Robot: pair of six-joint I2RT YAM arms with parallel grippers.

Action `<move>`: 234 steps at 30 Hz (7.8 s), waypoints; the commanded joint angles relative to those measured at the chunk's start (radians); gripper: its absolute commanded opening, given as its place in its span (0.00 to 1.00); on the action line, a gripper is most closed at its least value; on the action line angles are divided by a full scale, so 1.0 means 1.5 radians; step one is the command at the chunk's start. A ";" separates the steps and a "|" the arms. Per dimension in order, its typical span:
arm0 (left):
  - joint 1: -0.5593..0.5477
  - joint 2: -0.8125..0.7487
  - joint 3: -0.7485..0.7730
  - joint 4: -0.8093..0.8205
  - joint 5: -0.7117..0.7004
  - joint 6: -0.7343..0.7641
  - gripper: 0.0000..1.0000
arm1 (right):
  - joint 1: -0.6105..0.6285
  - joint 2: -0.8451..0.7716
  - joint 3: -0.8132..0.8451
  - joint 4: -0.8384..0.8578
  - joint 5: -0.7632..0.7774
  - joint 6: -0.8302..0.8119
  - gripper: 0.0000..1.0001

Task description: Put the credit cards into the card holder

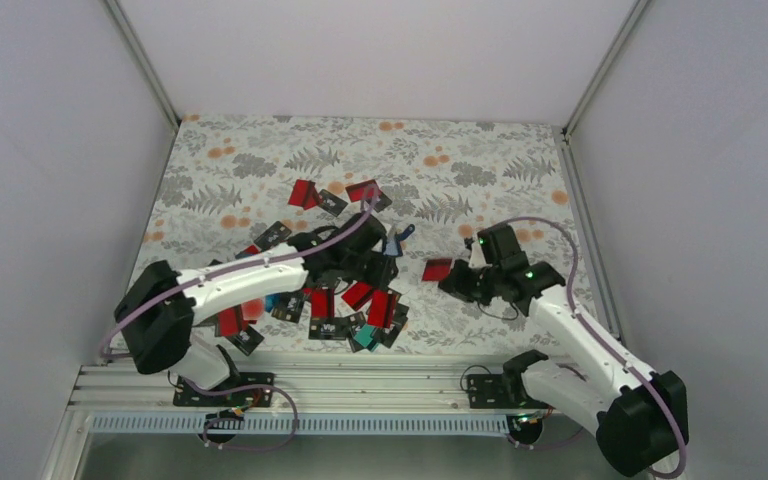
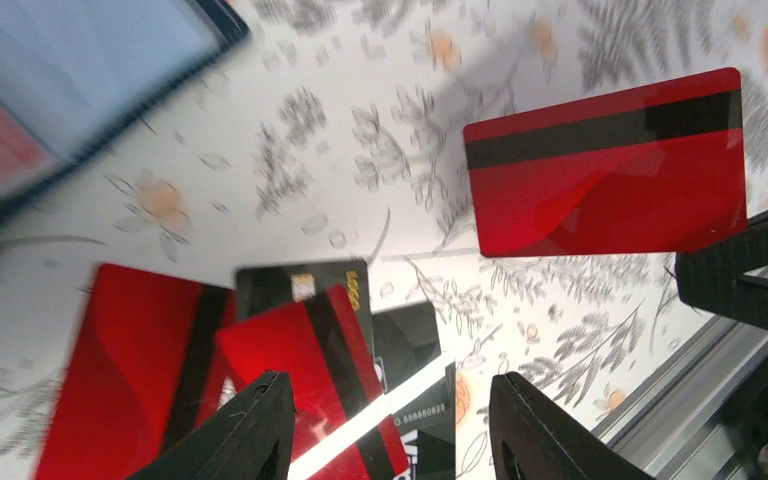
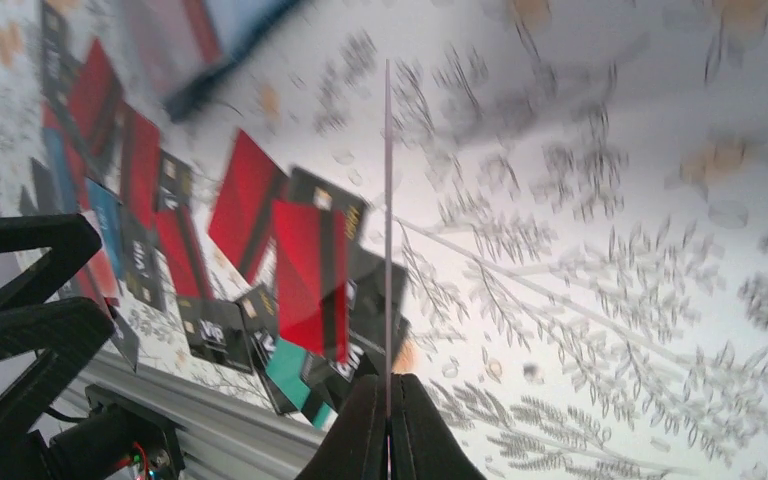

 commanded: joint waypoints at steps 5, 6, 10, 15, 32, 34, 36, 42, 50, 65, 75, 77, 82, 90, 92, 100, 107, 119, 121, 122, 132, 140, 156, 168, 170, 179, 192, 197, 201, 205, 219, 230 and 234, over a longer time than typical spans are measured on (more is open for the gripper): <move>0.119 -0.103 0.048 -0.014 0.104 0.167 0.52 | -0.031 0.030 0.130 0.106 -0.074 -0.227 0.04; 0.138 -0.119 0.057 -0.026 0.120 0.191 0.52 | -0.031 0.039 0.141 0.127 -0.090 -0.242 0.04; 0.177 -0.165 0.116 -0.094 0.165 0.296 0.52 | -0.030 0.078 0.160 0.239 -0.227 -0.284 0.04; 0.181 -0.165 0.244 -0.196 0.225 0.435 0.52 | -0.021 0.116 0.197 0.296 -0.341 -0.387 0.04; 0.184 -0.089 0.520 -0.359 0.256 0.530 0.55 | 0.015 0.349 0.513 0.030 -0.538 -0.778 0.04; 0.184 -0.096 0.528 -0.366 0.235 0.519 0.55 | 0.017 0.384 0.562 -0.032 -0.525 -0.835 0.04; 0.184 -0.109 0.522 -0.366 0.223 0.508 0.55 | 0.016 0.412 0.615 -0.080 -0.510 -0.880 0.04; 0.184 -0.128 0.512 -0.376 0.152 0.468 0.51 | 0.017 0.433 0.667 -0.137 -0.499 -0.952 0.04; 0.184 -0.145 0.485 -0.384 0.171 0.487 0.49 | 0.026 0.404 0.630 -0.160 -0.520 -1.001 0.04; 0.184 -0.145 0.417 -0.360 0.215 0.514 0.41 | 0.027 0.399 0.625 -0.206 -0.561 -1.061 0.04; 0.184 -0.117 0.418 -0.360 0.242 0.525 0.12 | 0.027 0.402 0.626 -0.203 -0.555 -1.054 0.04; 0.184 -0.114 0.419 -0.359 0.240 0.525 0.05 | 0.027 0.402 0.625 -0.202 -0.554 -1.054 0.04; 0.184 -0.119 0.416 -0.339 0.233 0.515 0.02 | 0.027 0.396 0.617 -0.171 -0.533 -1.013 0.12; 0.184 -0.158 0.322 -0.174 0.133 0.363 0.02 | 0.009 0.382 0.591 0.082 -0.359 -0.712 0.72; 0.184 -0.161 0.272 -0.101 0.128 0.283 0.02 | 0.000 0.387 0.593 0.118 -0.289 -0.635 0.74; 0.184 -0.082 0.104 0.105 0.088 0.010 0.02 | -0.027 0.376 0.440 0.232 -0.106 -0.334 0.65; 0.195 -0.007 0.019 0.189 0.078 -0.106 0.02 | -0.027 0.333 0.266 0.300 -0.110 -0.240 0.64; 0.223 0.067 -0.022 0.232 0.072 -0.151 0.02 | -0.026 0.455 0.258 0.331 -0.157 -0.204 0.49; 0.224 0.079 -0.012 0.223 0.068 -0.148 0.02 | -0.026 0.488 0.273 0.332 -0.158 -0.199 0.47; 0.226 0.083 -0.010 0.220 0.065 -0.147 0.02 | -0.026 0.503 0.282 0.334 -0.162 -0.196 0.46; 0.243 0.147 0.006 0.229 0.092 -0.134 0.02 | -0.028 0.626 0.362 0.317 -0.116 -0.194 0.33; 0.250 0.185 0.006 0.255 0.112 -0.125 0.02 | -0.029 0.662 0.341 0.333 -0.107 -0.199 0.29; 0.256 0.229 -0.003 0.302 0.146 -0.134 0.02 | -0.031 0.669 0.296 0.352 -0.121 -0.203 0.26; 0.257 0.229 -0.052 0.377 0.155 -0.164 0.02 | -0.030 0.645 0.234 0.384 -0.150 -0.156 0.24; 0.256 0.228 -0.062 0.399 0.158 -0.166 0.02 | -0.030 0.643 0.221 0.393 -0.159 -0.147 0.23; 0.256 0.224 -0.093 0.452 0.160 -0.147 0.02 | -0.030 0.648 0.210 0.391 -0.162 -0.141 0.19; 0.256 0.234 -0.079 0.476 0.156 -0.118 0.02 | -0.026 0.668 0.211 0.391 -0.169 -0.145 0.17; 0.256 0.233 -0.087 0.490 0.150 -0.128 0.02 | -0.022 0.670 0.211 0.392 -0.170 -0.141 0.16; 0.256 0.239 -0.093 0.499 0.154 -0.136 0.02 | -0.020 0.671 0.208 0.396 -0.170 -0.138 0.16; 0.255 0.237 -0.113 0.519 0.159 -0.159 0.02 | -0.019 0.669 0.205 0.398 -0.167 -0.131 0.15; 0.220 0.220 -0.169 0.544 0.100 -0.258 0.02 | -0.010 0.667 0.180 0.423 -0.151 -0.079 0.09; 0.206 0.224 -0.192 0.562 0.078 -0.319 0.03 | 0.008 0.642 0.137 0.447 -0.148 -0.056 0.04; 0.203 0.220 -0.200 0.564 0.070 -0.329 0.04 | 0.013 0.629 0.121 0.450 -0.142 -0.052 0.05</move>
